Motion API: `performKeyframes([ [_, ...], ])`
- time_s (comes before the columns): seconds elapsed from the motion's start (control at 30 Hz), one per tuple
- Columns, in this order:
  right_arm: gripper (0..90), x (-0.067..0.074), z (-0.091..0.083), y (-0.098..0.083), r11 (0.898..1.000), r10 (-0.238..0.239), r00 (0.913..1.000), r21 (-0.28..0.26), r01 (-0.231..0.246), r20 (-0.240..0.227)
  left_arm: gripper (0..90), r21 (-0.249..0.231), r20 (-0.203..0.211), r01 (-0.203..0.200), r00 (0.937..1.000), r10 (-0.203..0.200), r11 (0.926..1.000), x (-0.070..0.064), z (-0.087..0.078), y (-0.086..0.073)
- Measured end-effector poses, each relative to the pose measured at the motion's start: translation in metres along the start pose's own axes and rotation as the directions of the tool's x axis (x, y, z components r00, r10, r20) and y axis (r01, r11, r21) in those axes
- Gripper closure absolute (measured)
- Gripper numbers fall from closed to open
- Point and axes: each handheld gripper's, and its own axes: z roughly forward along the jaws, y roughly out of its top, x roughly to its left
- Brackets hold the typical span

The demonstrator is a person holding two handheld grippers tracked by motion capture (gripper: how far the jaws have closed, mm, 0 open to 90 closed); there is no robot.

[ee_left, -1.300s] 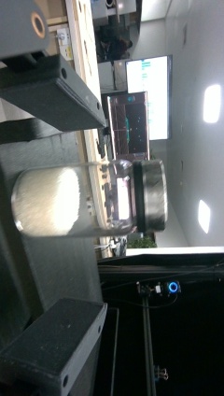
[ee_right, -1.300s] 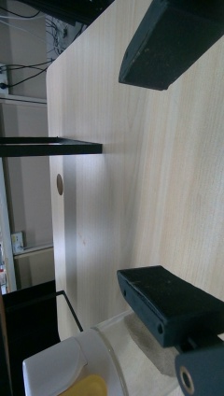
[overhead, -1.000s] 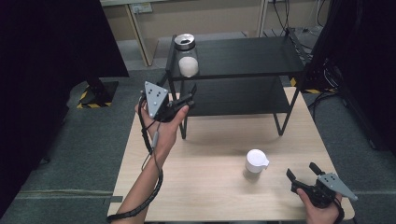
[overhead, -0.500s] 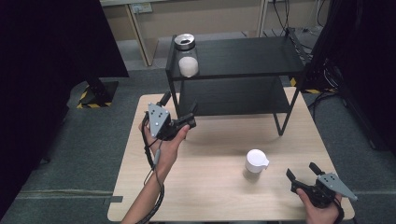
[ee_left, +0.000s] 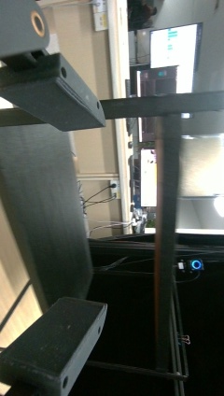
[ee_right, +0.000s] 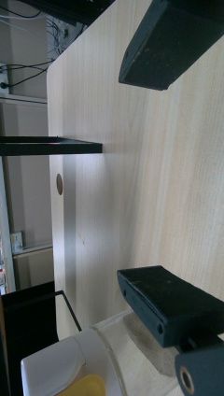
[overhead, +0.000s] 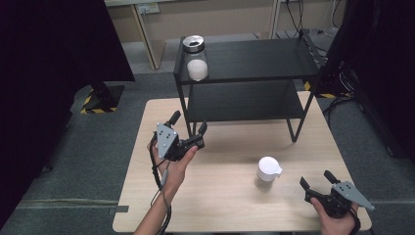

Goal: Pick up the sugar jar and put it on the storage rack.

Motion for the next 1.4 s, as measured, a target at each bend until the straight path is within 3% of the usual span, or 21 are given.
performKeyframes([
  [0.2, 6.7, 0.0, 0.0, 0.0, 1.0, 0.001, 1.0, 0.0, -0.001, 0.001, 9.3, 0.016, 0.006, 0.013, 0.9999, -0.013, 0.9998, 0.004, -0.01, -0.018],
  [0.37, 6.7, 0.0, 0.0, 0.0, 1.0, 0.0, 1.0, 0.0, 0.0, 0.002, 9.4, 0.034, 0.018, -0.004, 0.9998, 0.004, 0.9994, 0.007, -0.017, -0.03],
  [0.7, 6.7, 0.0, 0.0, 0.0, 1.0, -0.001, 1.0, 0.0, 0.001, 0.0, 9.4, 0.076, 0.022, -0.001, 0.9998, -0.001, 0.9971, 0.011, -0.027, -0.05],
  [0.9, 6.7, 0.0, 0.0, 0.0, 1.0, -0.003, 1.0, 0.001, 0.003, -0.001, 10.0, 0.117, 0.044, 0.007, 0.999, -0.013, 0.9931, 0.017, -0.032, -0.061],
  [1.4, 6.7, 0.0, 0.0, 0.001, 1.0, -0.006, 1.0, 0.003, 0.006, -0.003, 9.8, 0.195, 0.041, 0.028, 0.9985, -0.037, 0.9804, 0.025, -0.041, -0.082],
])
